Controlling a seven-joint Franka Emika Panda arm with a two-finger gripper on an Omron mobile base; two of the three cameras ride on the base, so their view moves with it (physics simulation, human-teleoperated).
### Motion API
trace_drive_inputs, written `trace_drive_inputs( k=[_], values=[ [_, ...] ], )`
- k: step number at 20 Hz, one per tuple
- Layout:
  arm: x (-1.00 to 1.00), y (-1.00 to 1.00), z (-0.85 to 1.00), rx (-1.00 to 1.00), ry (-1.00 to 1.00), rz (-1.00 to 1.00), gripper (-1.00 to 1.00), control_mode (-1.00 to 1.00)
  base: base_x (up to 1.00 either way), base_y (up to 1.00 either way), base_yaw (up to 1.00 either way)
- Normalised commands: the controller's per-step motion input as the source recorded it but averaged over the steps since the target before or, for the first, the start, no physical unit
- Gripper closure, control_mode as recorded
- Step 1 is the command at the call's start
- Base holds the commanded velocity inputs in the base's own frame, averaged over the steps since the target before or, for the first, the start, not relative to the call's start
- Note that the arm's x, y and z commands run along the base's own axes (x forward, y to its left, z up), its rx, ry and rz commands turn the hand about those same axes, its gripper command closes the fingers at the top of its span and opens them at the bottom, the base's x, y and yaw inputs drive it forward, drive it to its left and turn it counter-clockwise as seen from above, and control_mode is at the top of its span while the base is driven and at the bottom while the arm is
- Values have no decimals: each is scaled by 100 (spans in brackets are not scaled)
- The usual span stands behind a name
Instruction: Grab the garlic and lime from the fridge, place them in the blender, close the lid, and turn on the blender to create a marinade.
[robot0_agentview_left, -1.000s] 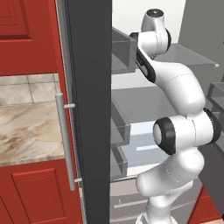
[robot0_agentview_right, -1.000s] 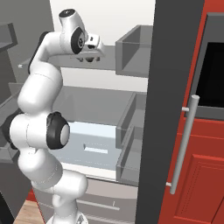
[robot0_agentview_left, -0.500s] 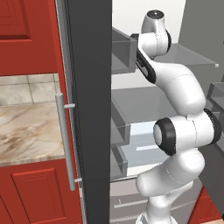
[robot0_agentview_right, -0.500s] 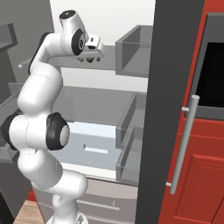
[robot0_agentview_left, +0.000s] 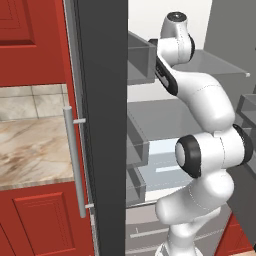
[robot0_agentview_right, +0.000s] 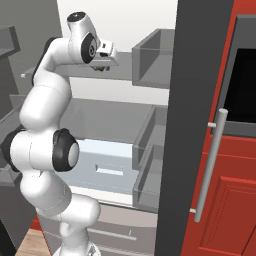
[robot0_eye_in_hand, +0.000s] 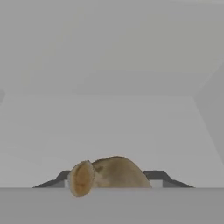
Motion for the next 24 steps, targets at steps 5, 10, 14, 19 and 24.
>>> trace_drive_inputs(
  k=[5, 10, 14, 19, 24],
  values=[
    [-75, 0, 0, 0, -10, 0, 100, -100, 0, 0, 0],
    [-100, 0, 0, 0, -27, 0, 100, -100, 0, 0, 0],
    [-100, 0, 2, 0, -35, 0, 100, -100, 0, 0, 0],
    [-100, 0, 25, 3, -21, 0, 100, -100, 0, 0, 0],
    [-100, 0, 8, 6, -1, 0, 100, -100, 0, 0, 0]
  ],
)
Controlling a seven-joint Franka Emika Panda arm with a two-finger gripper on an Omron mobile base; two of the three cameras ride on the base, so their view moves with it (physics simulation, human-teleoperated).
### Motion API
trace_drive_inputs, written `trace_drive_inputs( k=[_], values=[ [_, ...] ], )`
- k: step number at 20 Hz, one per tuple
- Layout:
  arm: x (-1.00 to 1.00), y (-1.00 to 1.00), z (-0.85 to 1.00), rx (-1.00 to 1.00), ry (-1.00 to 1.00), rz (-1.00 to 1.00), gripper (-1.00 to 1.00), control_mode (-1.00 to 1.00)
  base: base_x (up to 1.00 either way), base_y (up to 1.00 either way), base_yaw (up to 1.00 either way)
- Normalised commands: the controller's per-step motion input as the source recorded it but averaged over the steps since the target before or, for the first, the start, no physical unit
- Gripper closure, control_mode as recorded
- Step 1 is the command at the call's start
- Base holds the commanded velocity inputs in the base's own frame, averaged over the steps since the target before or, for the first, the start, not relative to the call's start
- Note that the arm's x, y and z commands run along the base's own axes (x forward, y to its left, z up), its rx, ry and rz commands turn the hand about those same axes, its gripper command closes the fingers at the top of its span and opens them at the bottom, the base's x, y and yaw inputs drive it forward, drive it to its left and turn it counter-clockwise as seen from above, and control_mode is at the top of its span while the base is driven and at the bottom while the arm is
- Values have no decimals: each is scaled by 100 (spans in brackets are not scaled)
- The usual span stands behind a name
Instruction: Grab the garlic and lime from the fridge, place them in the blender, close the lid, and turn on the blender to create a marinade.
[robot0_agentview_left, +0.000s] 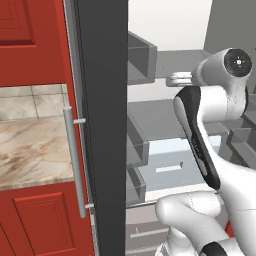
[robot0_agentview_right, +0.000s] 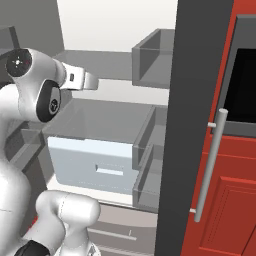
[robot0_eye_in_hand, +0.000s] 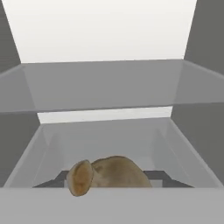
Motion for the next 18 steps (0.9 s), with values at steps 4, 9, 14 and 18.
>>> trace_drive_inputs(
  k=[4, 9, 14, 18],
  values=[
    [-100, 0, -4, 2, 1, 1, 100, -100, 0, 0, 0],
    [-100, 0, -70, 4, 20, 1, 100, -100, 0, 0, 0],
    [-100, 0, -85, 2, 46, 0, 100, -100, 0, 0, 0],
    [-10, 0, -8, 0, 19, 0, 100, -100, 0, 0, 0]
  ],
)
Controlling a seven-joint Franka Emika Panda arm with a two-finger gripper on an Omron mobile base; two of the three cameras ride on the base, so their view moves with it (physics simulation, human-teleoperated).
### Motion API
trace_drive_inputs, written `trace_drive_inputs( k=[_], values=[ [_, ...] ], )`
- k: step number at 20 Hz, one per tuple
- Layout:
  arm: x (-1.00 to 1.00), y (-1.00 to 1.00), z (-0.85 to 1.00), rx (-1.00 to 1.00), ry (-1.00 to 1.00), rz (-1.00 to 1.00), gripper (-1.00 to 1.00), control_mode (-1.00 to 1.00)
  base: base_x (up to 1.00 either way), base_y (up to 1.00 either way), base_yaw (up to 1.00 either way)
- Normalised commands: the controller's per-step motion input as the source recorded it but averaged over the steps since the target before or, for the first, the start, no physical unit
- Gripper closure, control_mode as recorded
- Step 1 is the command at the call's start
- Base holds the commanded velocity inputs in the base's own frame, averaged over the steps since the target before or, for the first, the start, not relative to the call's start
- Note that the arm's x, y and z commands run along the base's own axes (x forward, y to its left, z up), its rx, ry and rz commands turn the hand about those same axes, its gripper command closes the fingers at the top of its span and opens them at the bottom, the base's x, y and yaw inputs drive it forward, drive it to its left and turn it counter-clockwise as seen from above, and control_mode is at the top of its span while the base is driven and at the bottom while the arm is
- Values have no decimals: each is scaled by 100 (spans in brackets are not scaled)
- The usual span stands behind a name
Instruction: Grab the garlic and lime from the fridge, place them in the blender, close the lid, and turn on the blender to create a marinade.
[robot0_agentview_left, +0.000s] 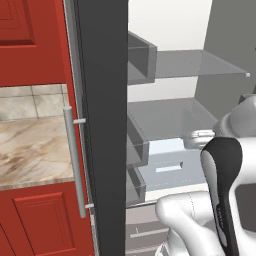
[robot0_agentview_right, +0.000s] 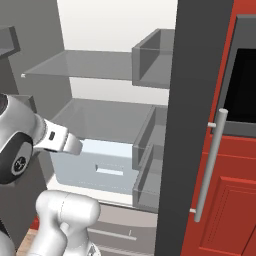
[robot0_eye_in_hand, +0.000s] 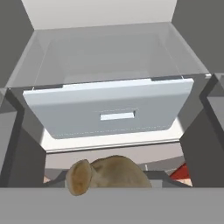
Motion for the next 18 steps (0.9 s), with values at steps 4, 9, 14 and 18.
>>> trace_drive_inputs(
  k=[4, 9, 14, 18],
  values=[
    [-53, 0, 0, 0, -3, 0, 100, -100, 0, 0, 0],
    [-7, 0, 0, 0, 0, 0, 100, -100, 0, 0, 0],
    [-15, 0, 0, 0, 0, 0, 100, 100, -25, 0, 0],
    [0, 0, 0, 0, 0, 0, 100, 100, -71, 0, -2]
  ],
)
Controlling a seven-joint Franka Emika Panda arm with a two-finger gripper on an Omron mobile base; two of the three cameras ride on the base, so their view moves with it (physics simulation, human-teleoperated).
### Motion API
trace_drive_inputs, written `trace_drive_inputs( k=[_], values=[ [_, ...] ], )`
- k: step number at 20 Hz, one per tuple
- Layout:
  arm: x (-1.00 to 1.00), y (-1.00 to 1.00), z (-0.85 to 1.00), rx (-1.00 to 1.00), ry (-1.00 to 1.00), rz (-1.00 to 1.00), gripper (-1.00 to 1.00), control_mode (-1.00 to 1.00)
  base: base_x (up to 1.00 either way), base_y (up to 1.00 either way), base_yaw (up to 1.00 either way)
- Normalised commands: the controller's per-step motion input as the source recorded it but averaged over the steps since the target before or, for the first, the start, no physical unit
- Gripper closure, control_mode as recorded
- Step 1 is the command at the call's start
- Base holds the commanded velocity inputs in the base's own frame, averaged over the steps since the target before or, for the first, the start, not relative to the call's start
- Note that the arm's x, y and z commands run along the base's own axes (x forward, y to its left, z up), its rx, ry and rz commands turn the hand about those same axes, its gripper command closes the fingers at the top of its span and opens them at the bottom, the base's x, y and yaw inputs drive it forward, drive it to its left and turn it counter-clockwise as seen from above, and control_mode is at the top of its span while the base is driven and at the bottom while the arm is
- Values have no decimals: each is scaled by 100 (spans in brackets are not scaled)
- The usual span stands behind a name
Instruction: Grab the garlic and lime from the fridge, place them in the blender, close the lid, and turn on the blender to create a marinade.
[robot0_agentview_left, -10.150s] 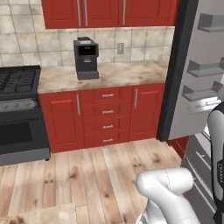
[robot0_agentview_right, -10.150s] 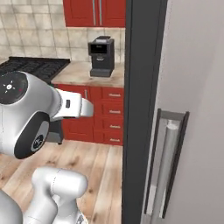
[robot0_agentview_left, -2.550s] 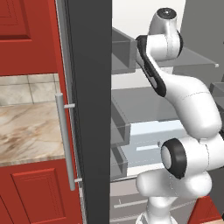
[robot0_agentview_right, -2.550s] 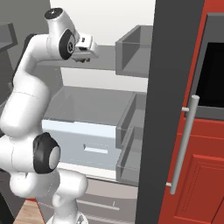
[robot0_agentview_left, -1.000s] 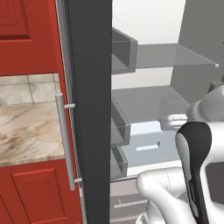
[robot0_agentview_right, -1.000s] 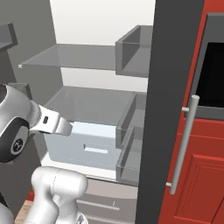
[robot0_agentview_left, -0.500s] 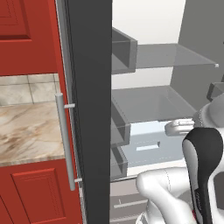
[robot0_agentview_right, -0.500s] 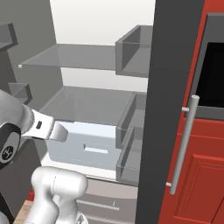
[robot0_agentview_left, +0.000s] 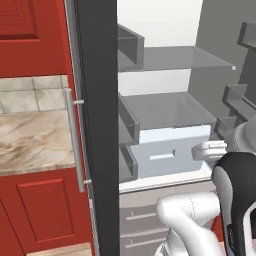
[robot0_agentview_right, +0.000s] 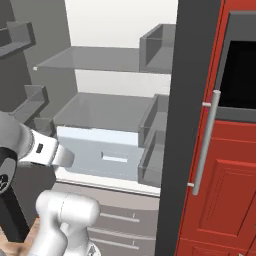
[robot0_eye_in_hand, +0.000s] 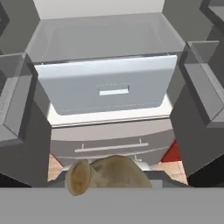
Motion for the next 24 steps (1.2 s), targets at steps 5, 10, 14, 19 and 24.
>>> trace_drive_inputs(
  k=[5, 10, 14, 19, 24],
  values=[
    [0, 0, 0, 0, 0, 0, 100, 100, -77, 1, -29],
    [0, 0, 0, 0, 0, 0, 100, 100, -88, 0, -62],
    [0, 0, 0, 0, 0, 0, 100, 100, -42, -6, -75],
    [0, 0, 0, 0, 0, 0, 100, 100, 20, -29, -73],
    [0, 0, 0, 0, 0, 0, 100, 100, 59, -20, -64]
  ],
)
